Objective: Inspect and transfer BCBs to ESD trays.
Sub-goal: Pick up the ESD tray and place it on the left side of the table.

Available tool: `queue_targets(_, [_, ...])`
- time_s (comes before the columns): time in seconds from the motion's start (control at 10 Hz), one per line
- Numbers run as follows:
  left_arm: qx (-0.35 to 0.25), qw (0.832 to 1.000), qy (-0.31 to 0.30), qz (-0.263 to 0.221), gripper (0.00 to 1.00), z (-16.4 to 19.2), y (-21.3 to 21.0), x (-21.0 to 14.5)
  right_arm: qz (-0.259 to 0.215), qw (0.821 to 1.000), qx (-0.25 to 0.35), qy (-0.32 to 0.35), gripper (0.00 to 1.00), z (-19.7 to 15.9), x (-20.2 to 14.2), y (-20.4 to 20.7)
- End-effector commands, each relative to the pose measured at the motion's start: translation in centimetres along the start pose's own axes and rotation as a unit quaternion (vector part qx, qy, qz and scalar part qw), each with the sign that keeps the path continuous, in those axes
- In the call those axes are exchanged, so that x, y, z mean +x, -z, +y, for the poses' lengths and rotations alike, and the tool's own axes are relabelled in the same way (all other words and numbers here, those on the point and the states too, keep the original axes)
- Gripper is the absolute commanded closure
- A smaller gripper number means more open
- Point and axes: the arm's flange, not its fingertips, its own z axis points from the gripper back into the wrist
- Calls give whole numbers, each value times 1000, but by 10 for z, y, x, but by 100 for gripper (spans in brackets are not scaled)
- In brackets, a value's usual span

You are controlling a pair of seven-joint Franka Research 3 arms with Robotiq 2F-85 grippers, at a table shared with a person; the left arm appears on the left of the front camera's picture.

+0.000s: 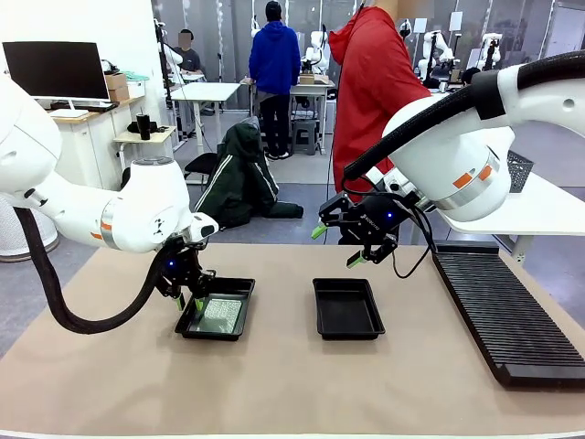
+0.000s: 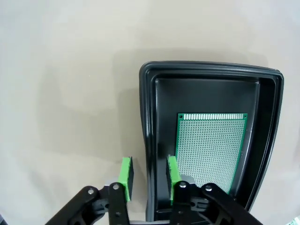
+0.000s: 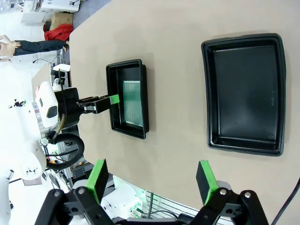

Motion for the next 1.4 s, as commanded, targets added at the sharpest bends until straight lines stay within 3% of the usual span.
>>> queue_targets(0.0, [-6, 1000, -8, -9, 79, -3, 2, 2, 0, 1000, -7, 1, 0, 1, 0, 0])
queue_targets(0.2, [-5, 1000, -9, -8, 98, -4, 1, 3, 0, 1000, -7, 1, 0, 1, 0, 0])
queue_targets(0.3, [-6, 1000, -10, -7, 100, -3, 1, 2, 0, 1000, -7, 1, 0, 1, 0, 0])
queue_targets(1.3, [-2, 1000, -1, -1, 100, -2, -1, 0, 0, 1000, -7, 1, 0, 1, 0, 0])
